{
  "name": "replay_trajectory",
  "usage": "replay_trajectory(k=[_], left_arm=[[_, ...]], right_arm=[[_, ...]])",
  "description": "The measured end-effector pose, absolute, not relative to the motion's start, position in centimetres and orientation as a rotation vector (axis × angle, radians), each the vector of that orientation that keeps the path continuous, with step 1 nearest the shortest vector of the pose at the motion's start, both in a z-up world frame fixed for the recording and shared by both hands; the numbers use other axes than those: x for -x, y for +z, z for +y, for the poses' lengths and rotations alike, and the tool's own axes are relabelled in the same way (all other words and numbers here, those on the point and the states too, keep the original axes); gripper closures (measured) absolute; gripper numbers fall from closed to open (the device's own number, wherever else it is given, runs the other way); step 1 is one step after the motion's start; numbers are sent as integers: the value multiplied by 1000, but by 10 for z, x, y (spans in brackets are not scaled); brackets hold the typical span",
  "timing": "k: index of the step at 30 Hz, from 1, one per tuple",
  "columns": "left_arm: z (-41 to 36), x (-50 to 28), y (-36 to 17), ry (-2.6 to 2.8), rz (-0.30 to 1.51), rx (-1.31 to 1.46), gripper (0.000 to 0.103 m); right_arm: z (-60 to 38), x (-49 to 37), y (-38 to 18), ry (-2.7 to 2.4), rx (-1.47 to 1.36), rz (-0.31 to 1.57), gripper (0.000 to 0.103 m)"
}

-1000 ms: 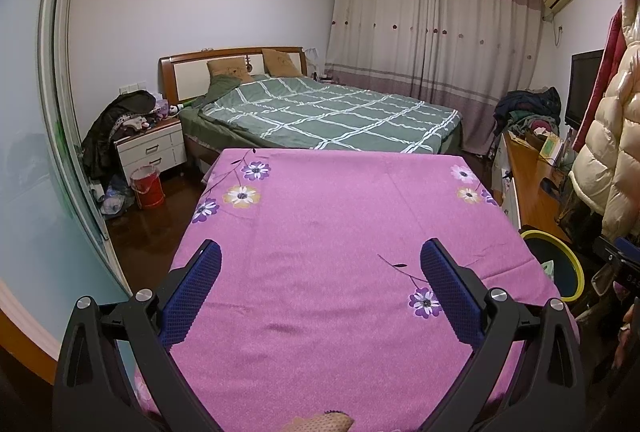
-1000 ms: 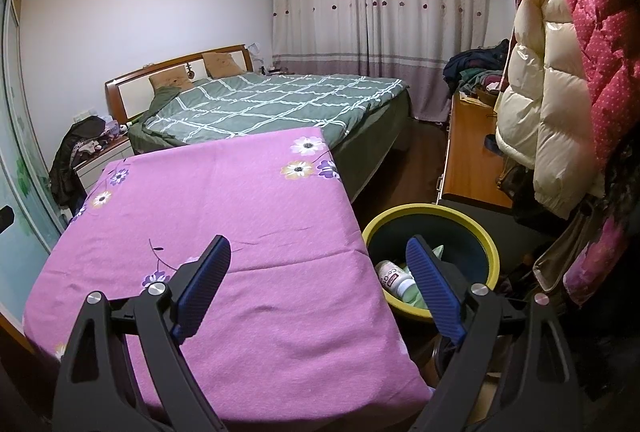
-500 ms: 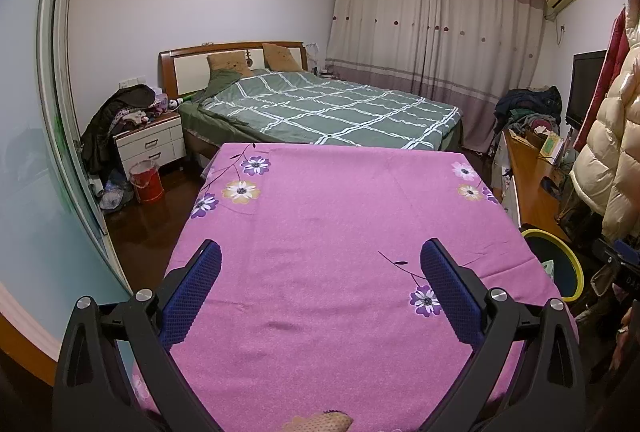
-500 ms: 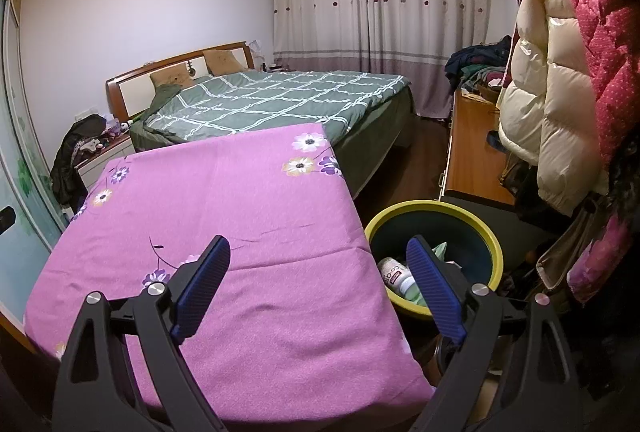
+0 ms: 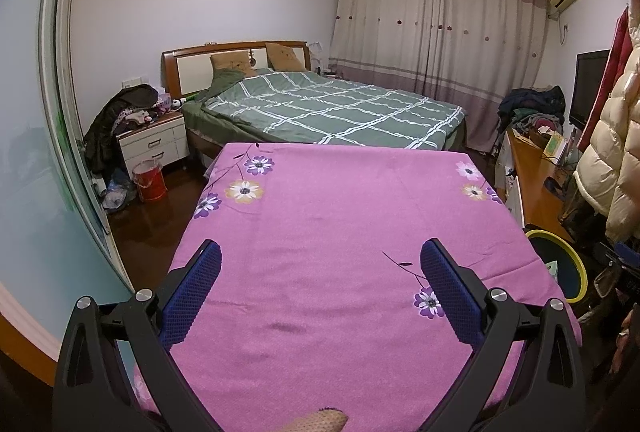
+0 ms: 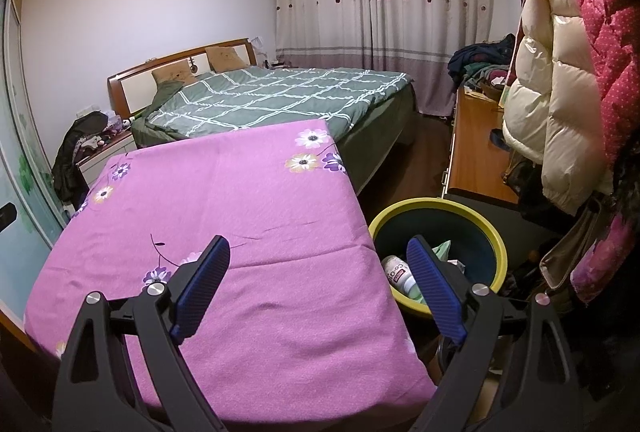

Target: Collect trash

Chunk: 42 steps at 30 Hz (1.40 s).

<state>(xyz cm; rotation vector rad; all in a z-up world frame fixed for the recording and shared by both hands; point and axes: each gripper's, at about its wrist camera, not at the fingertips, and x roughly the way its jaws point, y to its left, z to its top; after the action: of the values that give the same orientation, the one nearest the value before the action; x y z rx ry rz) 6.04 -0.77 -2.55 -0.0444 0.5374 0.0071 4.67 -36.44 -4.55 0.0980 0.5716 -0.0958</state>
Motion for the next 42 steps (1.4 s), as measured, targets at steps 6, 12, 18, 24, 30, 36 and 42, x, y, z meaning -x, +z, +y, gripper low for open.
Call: replay_trajectory(k=[6, 12, 18, 24, 30, 36, 42], left_arm=[[-9, -60, -26, 5, 539, 45, 5], [-9, -60, -26, 5, 540, 44, 5], [-9, -61, -28, 5, 546, 44, 5], [-9, -61, -28, 5, 547, 45, 5], [-9, -61, -29, 5, 549, 45, 5], [-8, -63, -33, 9, 556, 49, 5], [-10, -69, -35, -15, 565, 48, 5]], right_arm=[[-364, -47, -46, -96, -99, 573, 17], [-364, -47, -46, -95, -99, 574, 17], [-364, -47, -46, -96, -99, 575, 17], [-364, -48, -46, -95, -99, 575, 17], [-363, -47, -46, -95, -99, 576, 17], [-363, -48, -45, -95, -100, 577, 17], [-364, -49, -45, -96, -101, 578, 17]])
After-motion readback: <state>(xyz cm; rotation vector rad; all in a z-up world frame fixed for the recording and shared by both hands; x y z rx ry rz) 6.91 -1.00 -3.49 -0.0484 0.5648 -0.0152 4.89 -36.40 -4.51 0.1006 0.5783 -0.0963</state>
